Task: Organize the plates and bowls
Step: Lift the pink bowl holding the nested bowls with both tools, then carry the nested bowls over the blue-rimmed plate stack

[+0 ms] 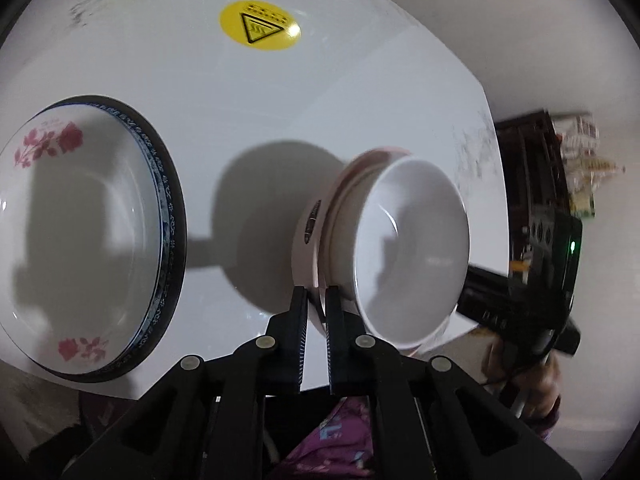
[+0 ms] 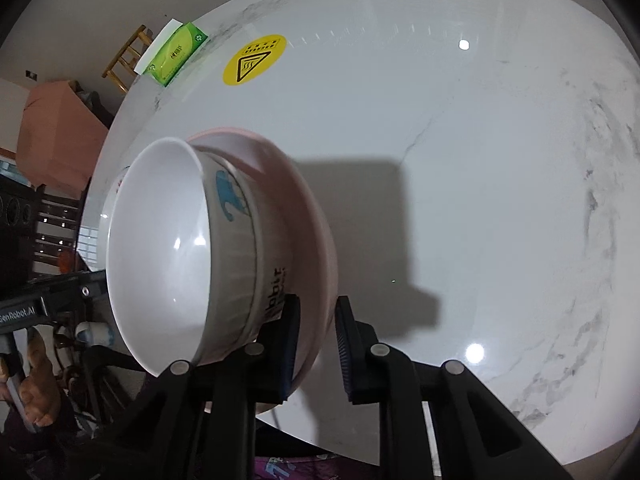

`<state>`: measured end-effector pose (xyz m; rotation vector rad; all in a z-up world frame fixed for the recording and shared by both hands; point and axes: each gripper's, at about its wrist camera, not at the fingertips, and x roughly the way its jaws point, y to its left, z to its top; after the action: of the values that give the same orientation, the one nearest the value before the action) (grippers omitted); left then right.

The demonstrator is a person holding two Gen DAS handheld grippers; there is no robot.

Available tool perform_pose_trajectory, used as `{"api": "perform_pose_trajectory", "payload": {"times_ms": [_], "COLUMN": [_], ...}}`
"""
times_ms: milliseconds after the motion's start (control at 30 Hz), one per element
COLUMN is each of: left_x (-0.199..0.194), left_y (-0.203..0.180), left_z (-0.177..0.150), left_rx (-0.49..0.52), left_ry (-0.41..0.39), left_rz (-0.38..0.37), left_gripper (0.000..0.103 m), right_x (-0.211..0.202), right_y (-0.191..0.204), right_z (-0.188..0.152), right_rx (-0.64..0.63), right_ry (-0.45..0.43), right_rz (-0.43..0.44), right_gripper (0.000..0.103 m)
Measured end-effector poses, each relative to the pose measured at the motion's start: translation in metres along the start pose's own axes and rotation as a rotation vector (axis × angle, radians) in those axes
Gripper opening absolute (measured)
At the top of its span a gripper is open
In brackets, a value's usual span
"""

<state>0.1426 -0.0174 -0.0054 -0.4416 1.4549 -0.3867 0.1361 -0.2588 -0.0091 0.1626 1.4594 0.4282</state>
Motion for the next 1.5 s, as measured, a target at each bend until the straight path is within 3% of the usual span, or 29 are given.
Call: {"api": "perform_pose_trajectory", "payload": {"times_ms": [133, 300, 467, 700, 1133, 1333, 1500], "left_x": [0.007, 0.007, 0.009, 0.008, 0.014, 0.024, 0.025], "left_y": [-0.006, -0.003, 0.010, 0.008, -0.016, -0.014, -0.011], "left_z": [-0.001, -0.001, 0.002, -0.003, -0.007, -0.007, -0.008], "left_rx": [0.054, 0.064, 0.030, 0.055, 0.206, 0.187, 0.163], "left_ry": [0.066, 0.057, 0.119, 0.150, 0.206, 0.205, 0.206], "left_rz": [0.022, 0.055, 0.016, -0.004, 0.137, 0.102, 0.038], "left_gripper": [0.012, 0.032, 0.039, 0.039, 0.046, 0.045, 0.034], "right_x": [-0.002, -0.003, -0.002, -0.003, -0.008, -0.011, -0.012], "right_y": [0.002, 0.004, -0.004, -0.016, -0.017, -0.014, -0.010], "right_z": [0.003, 0.000, 0.002, 0.000, -0.008, -0.009, -0.009], "right_rx": [-0.004, -0.014, 0.013, 0.059, 0.098, 0.083, 0.052], "right_ry": [-0.019, -0.014, 0.022, 0.041, 0.017, -0.008, -0.004], "right_rz": [-0.009, -0.029, 0.018, 0.072, 0.054, 0.020, 0.001], "right_gripper": [0.016, 0.016, 0.018, 0.019, 0.019, 0.017, 0.013]}}
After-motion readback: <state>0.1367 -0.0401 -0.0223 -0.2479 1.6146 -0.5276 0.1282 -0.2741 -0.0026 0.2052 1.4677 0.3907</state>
